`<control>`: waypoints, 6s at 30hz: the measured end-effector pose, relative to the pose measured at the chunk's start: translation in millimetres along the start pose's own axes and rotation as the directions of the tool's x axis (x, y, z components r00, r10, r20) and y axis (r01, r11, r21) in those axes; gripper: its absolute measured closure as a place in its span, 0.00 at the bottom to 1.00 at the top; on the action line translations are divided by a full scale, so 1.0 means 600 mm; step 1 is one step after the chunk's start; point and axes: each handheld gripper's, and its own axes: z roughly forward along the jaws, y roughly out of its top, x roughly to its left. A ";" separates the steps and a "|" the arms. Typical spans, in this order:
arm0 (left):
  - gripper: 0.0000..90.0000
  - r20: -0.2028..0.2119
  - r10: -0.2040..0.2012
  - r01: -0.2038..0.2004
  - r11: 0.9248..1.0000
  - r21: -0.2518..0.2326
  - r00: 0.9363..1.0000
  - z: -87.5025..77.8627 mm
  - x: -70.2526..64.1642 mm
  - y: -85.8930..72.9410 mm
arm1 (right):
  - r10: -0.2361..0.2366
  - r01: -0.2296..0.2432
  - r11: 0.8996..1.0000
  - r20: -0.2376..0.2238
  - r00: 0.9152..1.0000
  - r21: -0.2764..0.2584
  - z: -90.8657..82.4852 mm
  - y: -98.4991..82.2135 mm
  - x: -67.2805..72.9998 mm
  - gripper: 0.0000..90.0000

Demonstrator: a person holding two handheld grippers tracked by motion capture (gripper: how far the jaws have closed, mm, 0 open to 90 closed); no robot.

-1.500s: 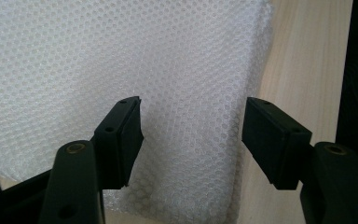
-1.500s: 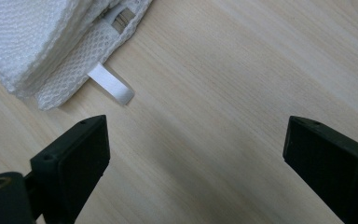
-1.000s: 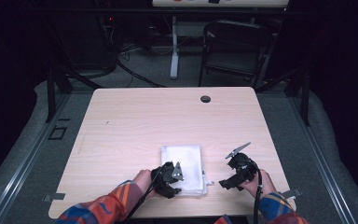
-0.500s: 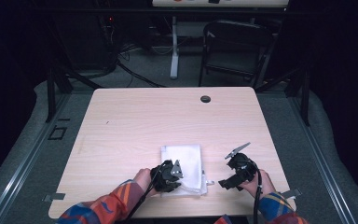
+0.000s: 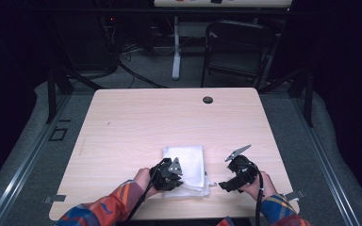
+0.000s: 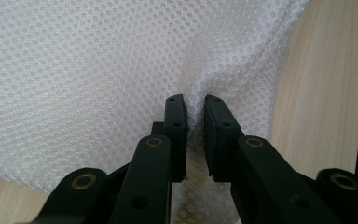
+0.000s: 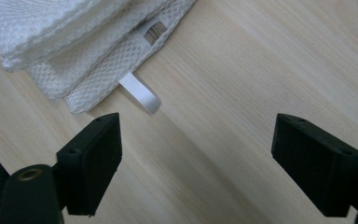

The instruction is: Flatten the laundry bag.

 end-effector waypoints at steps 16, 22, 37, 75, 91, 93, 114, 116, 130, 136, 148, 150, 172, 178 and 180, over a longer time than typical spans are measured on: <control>0.88 -0.013 -0.035 0.034 0.998 -0.047 0.999 -0.013 0.007 0.002 | -0.118 0.113 0.991 -0.066 0.991 -0.074 0.007 0.021 0.053 0.76; 0.87 -0.014 -0.048 0.047 0.996 -0.074 0.999 -0.018 0.008 0.002 | -0.166 0.158 0.983 -0.095 0.982 -0.089 0.020 0.032 0.074 0.91; 0.87 -0.024 -0.071 0.068 0.994 -0.088 0.997 -0.024 0.013 0.001 | -0.266 0.260 0.962 -0.090 0.960 -0.081 0.058 0.048 0.110 1.00; 0.87 -0.063 -0.116 0.108 0.986 -0.124 0.991 -0.035 0.045 0.005 | -0.299 0.290 0.953 -0.108 0.948 -0.092 0.083 0.046 0.109 1.00; 0.87 -0.095 -0.120 0.106 0.984 -0.143 0.988 -0.039 0.063 0.015 | -0.291 0.282 0.956 -0.115 0.950 -0.087 0.084 0.047 0.109 1.00; 0.87 -0.096 -0.125 0.110 0.983 -0.146 0.988 -0.038 0.066 0.016 | -0.288 0.278 0.956 -0.119 0.950 -0.089 0.084 0.047 0.108 1.00; 0.87 -0.139 -0.131 0.107 0.980 -0.169 0.981 -0.037 0.097 0.030 | -0.287 0.279 0.957 -0.119 0.950 -0.083 0.083 0.048 0.108 1.00; 0.87 -0.143 -0.136 0.110 0.979 -0.174 0.980 -0.038 0.100 0.031 | -0.288 0.280 0.956 -0.119 0.950 -0.082 0.083 0.048 0.108 1.00; 0.87 -0.163 -0.161 0.126 0.970 -0.207 0.973 -0.034 0.129 0.041 | -0.295 0.288 0.955 -0.115 0.948 -0.078 0.082 0.049 0.108 1.00; 0.87 -0.167 -0.171 0.131 0.966 -0.223 0.971 -0.038 0.144 0.048 | -0.294 0.287 0.955 -0.116 0.949 -0.077 0.082 0.048 0.108 1.00; 0.87 -0.200 -0.195 0.139 0.955 -0.261 0.960 -0.043 0.174 0.063 | -0.294 0.286 0.955 -0.120 0.948 -0.076 0.082 0.049 0.106 1.00; 0.87 -0.204 -0.200 0.144 0.954 -0.262 0.958 -0.042 0.177 0.063 | -0.296 0.288 0.955 -0.123 0.947 -0.074 0.082 0.049 0.106 1.00; 0.87 -0.217 -0.237 0.175 0.947 -0.271 0.947 -0.023 0.235 0.094 | -0.297 0.289 0.954 -0.120 0.947 -0.076 0.082 0.049 0.105 1.00; 0.87 -0.244 -0.275 0.206 0.940 -0.273 0.930 -0.014 0.267 0.107 | -0.287 0.278 0.957 -0.124 0.950 -0.084 0.083 0.048 0.104 1.00; 0.87 -0.262 -0.299 0.232 0.938 -0.259 0.917 -0.013 0.287 0.110 | -0.278 0.269 0.960 -0.129 0.952 -0.083 0.083 0.048 0.104 1.00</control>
